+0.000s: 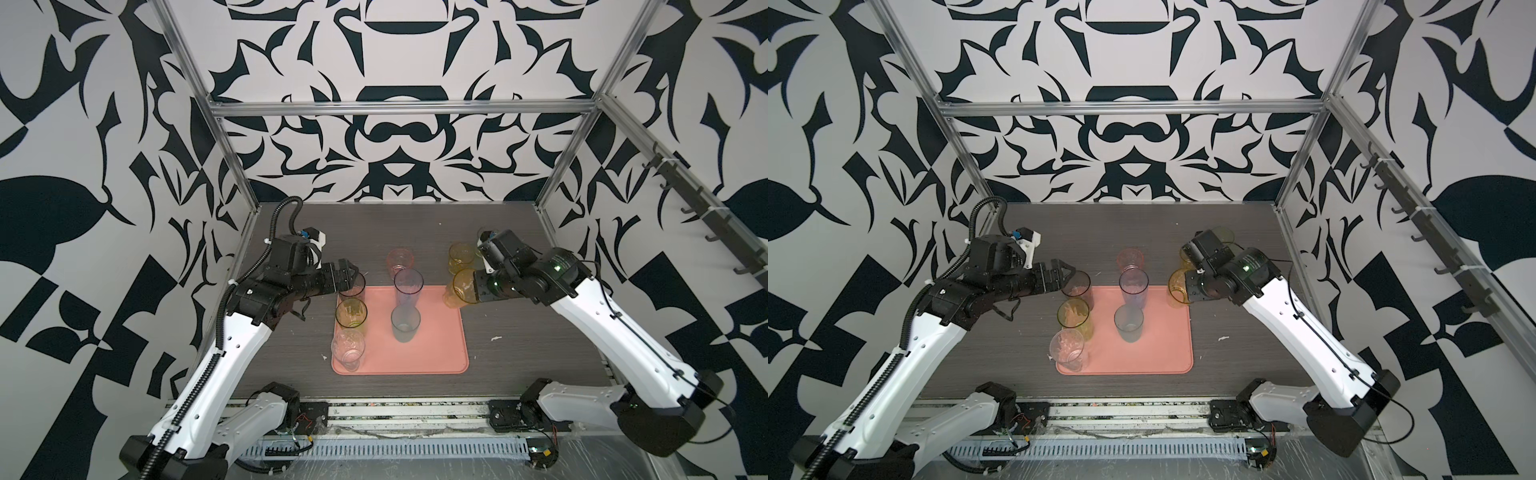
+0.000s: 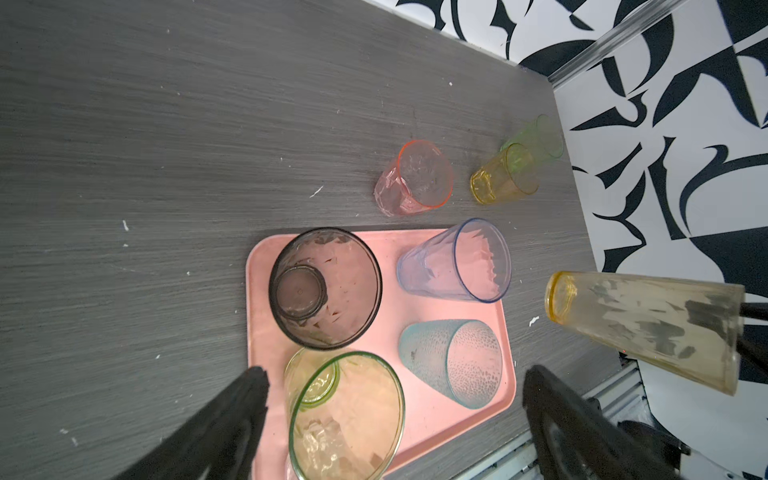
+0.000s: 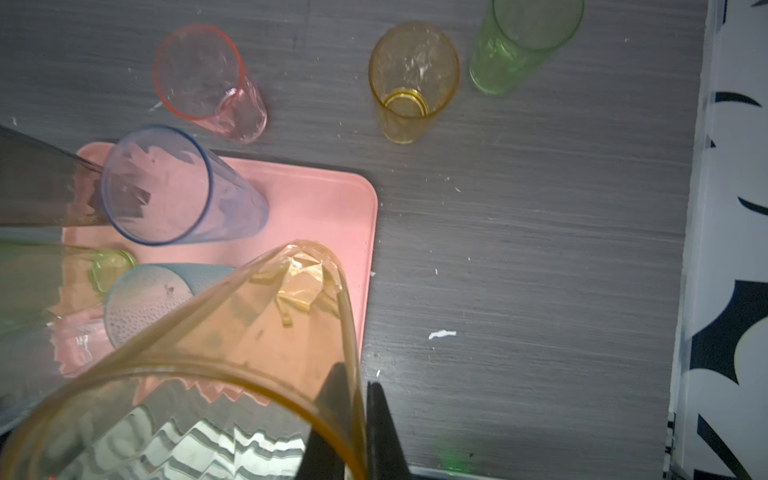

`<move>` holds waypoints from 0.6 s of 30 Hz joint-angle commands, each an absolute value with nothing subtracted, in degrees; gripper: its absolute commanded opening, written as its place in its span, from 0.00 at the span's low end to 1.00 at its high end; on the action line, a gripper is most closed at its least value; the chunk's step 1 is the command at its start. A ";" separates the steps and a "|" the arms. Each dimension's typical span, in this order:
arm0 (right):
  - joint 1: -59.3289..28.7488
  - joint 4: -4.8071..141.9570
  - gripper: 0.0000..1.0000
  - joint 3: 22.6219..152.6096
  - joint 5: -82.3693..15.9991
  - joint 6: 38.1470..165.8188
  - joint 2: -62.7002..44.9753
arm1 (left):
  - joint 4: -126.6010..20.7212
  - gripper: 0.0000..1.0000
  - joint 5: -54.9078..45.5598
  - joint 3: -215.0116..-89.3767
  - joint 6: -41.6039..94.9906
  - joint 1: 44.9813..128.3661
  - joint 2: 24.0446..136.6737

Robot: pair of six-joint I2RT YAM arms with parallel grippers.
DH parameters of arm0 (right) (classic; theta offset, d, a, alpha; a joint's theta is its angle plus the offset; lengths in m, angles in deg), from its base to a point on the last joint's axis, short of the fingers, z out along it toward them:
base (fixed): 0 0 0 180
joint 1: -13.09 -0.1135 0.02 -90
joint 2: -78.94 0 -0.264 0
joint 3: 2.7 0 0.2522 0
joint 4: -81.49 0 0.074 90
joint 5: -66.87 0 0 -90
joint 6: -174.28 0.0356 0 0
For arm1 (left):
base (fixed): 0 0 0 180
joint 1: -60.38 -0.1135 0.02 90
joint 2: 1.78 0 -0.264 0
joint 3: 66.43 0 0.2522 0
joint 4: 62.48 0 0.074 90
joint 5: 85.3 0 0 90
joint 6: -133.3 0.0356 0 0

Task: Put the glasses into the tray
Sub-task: 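Carry the yellow cup with the right gripper toward the pink tray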

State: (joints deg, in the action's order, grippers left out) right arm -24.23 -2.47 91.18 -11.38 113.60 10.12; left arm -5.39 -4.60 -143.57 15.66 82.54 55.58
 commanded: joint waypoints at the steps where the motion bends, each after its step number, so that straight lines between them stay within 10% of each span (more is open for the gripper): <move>1: -26.19 -4.12 0.00 88.67 -8.07 117.89 12.90 | -3.50 1.00 -5.77 -142.17 14.91 82.67 54.53; 18: -35.99 -1.50 0.00 77.12 -5.95 127.76 15.78 | -3.90 0.99 -4.82 -142.29 15.96 82.68 56.27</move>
State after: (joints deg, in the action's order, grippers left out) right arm -34.52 -3.74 77.91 -7.97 124.07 14.08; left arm -4.71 -5.08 -142.30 15.68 82.54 56.04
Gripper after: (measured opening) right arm 0.055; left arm 0.994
